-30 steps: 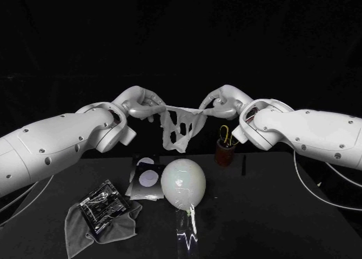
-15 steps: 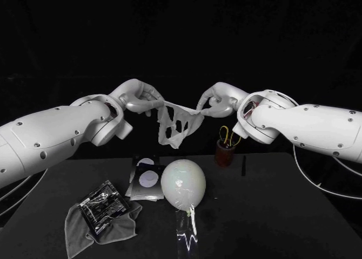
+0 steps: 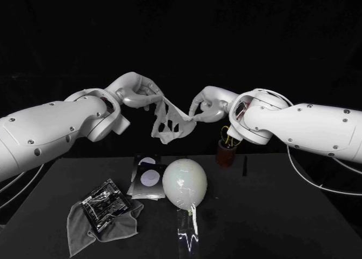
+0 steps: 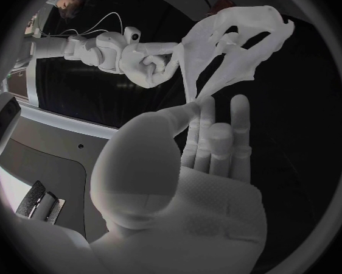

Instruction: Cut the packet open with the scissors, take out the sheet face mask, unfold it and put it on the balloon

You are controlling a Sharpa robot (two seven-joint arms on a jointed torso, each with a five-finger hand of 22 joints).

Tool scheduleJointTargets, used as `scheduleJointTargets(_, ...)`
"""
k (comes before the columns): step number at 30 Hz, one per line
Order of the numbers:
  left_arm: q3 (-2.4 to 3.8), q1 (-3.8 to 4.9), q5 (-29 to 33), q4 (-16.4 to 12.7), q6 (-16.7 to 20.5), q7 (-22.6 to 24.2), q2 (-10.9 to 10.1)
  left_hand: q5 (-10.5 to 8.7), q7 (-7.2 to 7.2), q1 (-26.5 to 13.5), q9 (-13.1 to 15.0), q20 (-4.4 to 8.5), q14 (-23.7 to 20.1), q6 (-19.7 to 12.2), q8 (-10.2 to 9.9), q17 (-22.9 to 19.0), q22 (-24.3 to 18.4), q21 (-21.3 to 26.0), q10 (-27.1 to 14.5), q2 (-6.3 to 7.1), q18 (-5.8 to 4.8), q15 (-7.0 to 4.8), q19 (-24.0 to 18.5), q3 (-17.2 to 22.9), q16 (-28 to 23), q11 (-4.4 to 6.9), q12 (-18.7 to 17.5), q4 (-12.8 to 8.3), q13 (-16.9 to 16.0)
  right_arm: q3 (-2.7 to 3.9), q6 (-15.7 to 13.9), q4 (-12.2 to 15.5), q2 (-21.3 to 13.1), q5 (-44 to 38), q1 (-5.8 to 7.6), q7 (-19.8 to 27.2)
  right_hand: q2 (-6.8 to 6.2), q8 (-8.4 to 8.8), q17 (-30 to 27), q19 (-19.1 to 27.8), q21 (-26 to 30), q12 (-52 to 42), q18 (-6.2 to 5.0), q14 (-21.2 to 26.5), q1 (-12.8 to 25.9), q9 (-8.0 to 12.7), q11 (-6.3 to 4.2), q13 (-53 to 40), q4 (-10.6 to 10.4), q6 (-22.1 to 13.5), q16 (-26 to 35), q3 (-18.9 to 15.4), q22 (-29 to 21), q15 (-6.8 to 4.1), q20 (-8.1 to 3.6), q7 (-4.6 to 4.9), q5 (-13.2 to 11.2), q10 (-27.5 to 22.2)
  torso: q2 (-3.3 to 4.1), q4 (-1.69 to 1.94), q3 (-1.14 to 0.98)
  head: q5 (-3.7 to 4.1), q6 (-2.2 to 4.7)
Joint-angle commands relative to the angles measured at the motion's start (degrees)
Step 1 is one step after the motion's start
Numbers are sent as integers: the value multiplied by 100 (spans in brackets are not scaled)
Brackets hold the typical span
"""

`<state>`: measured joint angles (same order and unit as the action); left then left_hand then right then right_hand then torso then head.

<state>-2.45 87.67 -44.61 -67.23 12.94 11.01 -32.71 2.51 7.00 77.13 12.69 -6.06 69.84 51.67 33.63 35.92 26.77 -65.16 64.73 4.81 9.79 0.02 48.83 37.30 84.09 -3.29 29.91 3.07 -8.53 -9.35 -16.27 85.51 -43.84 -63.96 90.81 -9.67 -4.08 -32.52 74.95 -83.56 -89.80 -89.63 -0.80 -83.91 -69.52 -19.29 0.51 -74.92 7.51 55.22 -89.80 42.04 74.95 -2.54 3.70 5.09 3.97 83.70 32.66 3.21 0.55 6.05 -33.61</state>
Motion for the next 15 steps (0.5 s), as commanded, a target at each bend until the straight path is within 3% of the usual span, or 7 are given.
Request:
scheduleJointTargets(1,-13,63,42,39,46,81,36,22,19,40,136,-10,10,29,67,42,-4,34,22,-11,68,-6,-33,7,26,1,-20,-35,4,-3,-288,-150,92,-61,-41,-36,63,-26,1505,-644,-20,-37,80,-609,-9,4,20,-1508,-8,-14,-20,22,1505,-22,-12,13,-21,630,-29,25,-16,-44,-5)
scheduleJointTargets(3,-25,84,31,8,66,76,7,21,21,40,137,-11,30,31,69,98,-4,33,26,-8,68,-6,-33,3,35,-1,-20,-31,4,2,-447,-169,110,-9,-55,15,63,-26,1505,-644,-20,-37,80,-609,-12,5,21,-1508,-8,-14,-20,26,1505,-23,-12,14,-15,630,-40,24,-19,-58,-20)
scheduleJointTargets(6,-17,101,28,13,106,80,-27,22,21,45,138,-10,7,31,69,40,-3,32,28,-9,68,-6,-33,4,31,-1,-21,-31,4,46,-678,-178,69,120,-66,110,63,-27,1505,-644,-20,-37,80,-609,-20,7,21,-1508,-6,-14,-20,38,1505,-23,-13,15,17,630,8,25,-12,-67,-38)
scheduleJointTargets(9,-96,113,41,125,34,15,1,21,19,51,143,-10,54,37,74,165,-1,27,39,-5,69,-6,-28,-2,53,0,-20,-27,2,16,-355,-366,130,381,-17,93,52,-32,1505,-644,-20,-37,80,-609,-21,8,22,-1508,-5,-11,-20,41,1505,-23,-14,17,84,630,-55,25,-12,-88,-16)
scheduleJointTargets(12,-92,95,20,120,88,61,9,22,20,51,145,-10,43,38,75,139,0,24,43,3,68,-6,-27,-10,57,-1,-22,-19,2,19,-573,-320,88,411,-25,139,54,-33,1505,-644,-20,-37,80,-609,-18,9,23,-1508,-13,-12,-20,41,1505,-23,-14,18,93,630,17,11,-3,-98,-24)
scheduleJointTargets(13,-90,90,4,168,71,63,41,22,19,61,146,-10,27,36,74,98,1,22,42,1,69,-6,-25,-7,56,1,-26,-22,2,24,-526,-342,79,447,-26,120,53,-34,1505,-644,-20,-37,80,-609,-19,9,23,-1508,-12,-11,-20,42,1505,-23,-14,17,98,630,24,17,-4,-103,-35)
scheduleJointTargets(15,-110,88,-29,262,-22,39,102,22,19,62,146,-10,28,36,74,101,1,22,41,1,69,-6,-25,-7,57,1,-26,-22,2,17,-388,-406,81,592,-7,76,52,-34,1505,-644,-20,-37,80,-609,-20,9,23,-1508,-11,-10,-20,43,1505,-23,-14,17,100,630,-19,25,-7,-102,-52)
